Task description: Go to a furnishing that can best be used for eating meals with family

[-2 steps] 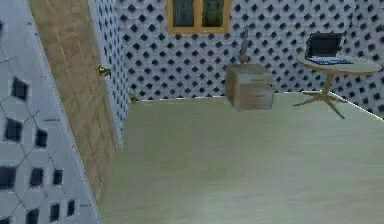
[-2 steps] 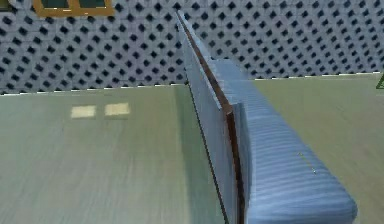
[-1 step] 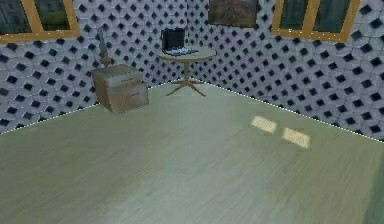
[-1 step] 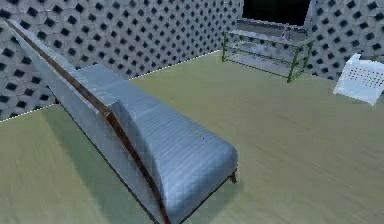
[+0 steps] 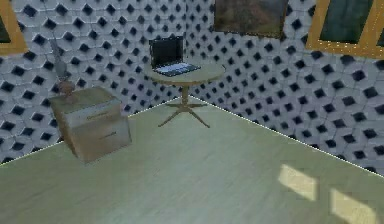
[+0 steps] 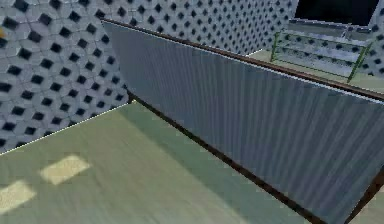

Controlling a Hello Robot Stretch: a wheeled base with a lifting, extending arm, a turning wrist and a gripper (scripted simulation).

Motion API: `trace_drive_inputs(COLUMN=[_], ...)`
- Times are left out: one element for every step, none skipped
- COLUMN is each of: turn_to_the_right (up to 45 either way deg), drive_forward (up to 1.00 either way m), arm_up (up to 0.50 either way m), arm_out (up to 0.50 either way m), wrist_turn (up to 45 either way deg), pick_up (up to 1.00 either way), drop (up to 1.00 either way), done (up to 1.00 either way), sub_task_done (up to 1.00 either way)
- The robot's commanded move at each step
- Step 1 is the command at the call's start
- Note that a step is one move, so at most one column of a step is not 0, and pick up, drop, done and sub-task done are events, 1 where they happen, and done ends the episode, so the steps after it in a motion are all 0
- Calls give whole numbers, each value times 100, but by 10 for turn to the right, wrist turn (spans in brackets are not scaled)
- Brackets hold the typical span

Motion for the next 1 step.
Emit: trace_drive_inputs(turn_to_the_right=[0], drive_forward=[100], arm_up=[0], arm_out=[0], wrist_turn=[0], pick_up=[0], drop=[0], done=[0], sub_task_done=[0])
